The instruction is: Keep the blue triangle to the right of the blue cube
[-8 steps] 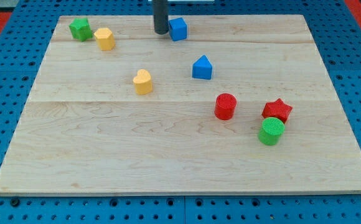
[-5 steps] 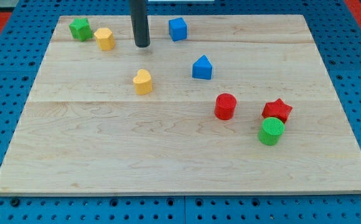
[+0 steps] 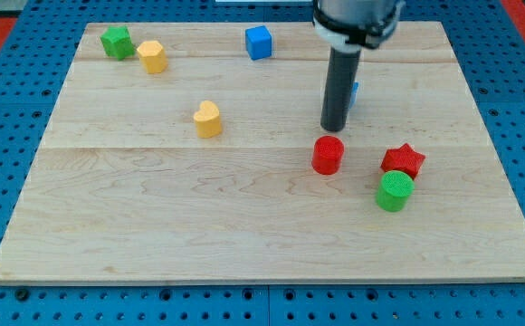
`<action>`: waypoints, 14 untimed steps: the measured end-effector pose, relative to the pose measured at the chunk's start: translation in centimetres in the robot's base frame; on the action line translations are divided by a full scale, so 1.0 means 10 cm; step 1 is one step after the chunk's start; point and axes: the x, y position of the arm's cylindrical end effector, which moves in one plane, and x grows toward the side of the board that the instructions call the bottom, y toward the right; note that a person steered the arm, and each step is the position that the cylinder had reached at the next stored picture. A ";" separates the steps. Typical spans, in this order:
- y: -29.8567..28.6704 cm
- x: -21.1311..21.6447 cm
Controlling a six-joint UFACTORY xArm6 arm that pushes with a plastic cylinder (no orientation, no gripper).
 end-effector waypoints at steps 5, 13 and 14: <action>-0.31 -0.41; 0.14 -1.35; 0.06 -1.17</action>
